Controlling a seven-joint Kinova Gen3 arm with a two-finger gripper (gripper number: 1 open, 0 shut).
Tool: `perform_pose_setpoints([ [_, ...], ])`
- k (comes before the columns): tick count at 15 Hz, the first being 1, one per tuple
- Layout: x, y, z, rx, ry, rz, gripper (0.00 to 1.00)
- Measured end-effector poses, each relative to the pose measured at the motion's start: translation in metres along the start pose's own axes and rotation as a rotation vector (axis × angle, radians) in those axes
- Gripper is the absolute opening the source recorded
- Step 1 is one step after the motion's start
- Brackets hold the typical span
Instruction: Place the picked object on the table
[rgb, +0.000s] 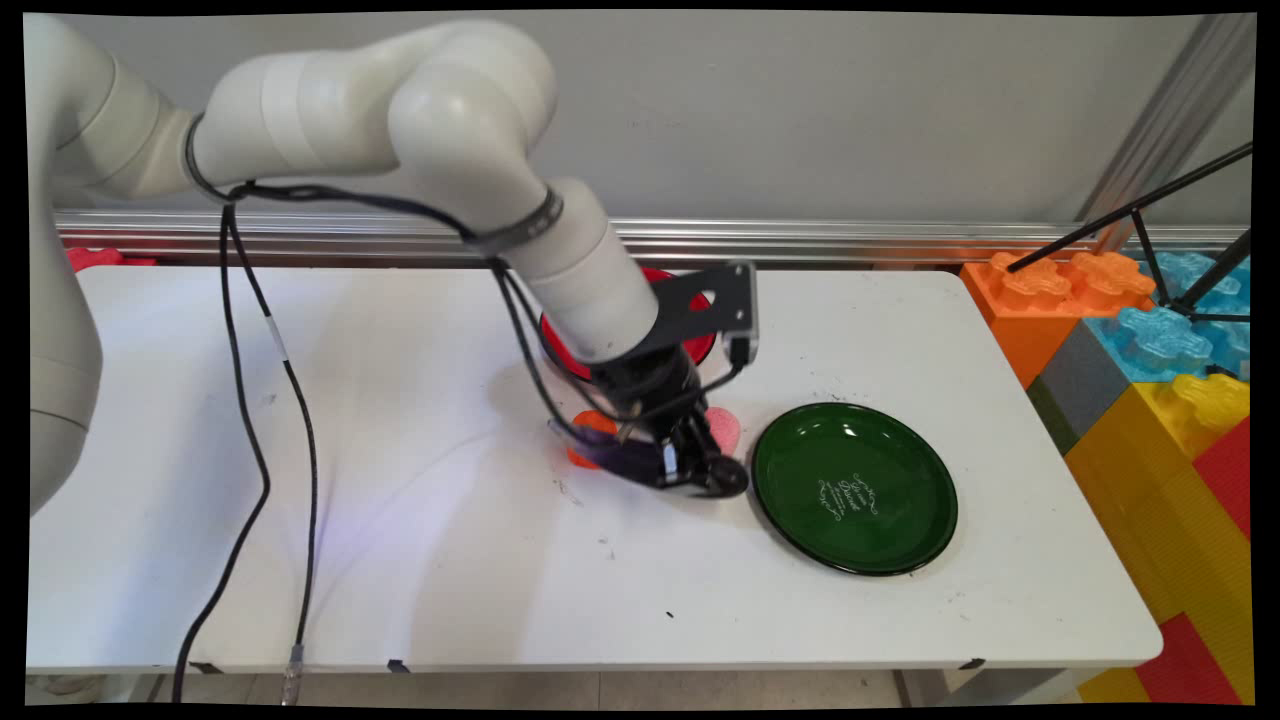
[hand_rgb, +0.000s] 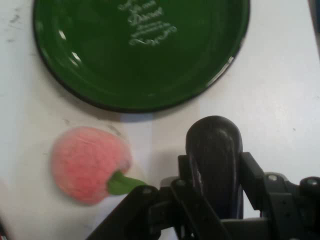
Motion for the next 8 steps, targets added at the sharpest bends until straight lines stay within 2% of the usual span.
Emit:
perform_pose_setpoints([
  [3, -0.013, 0.01, 0.017, -0.011, -0.009, 0.02, 0.0],
  [8, -0.026, 0.018, 0.035, -0.006, -0.014, 0.048, 0.0],
])
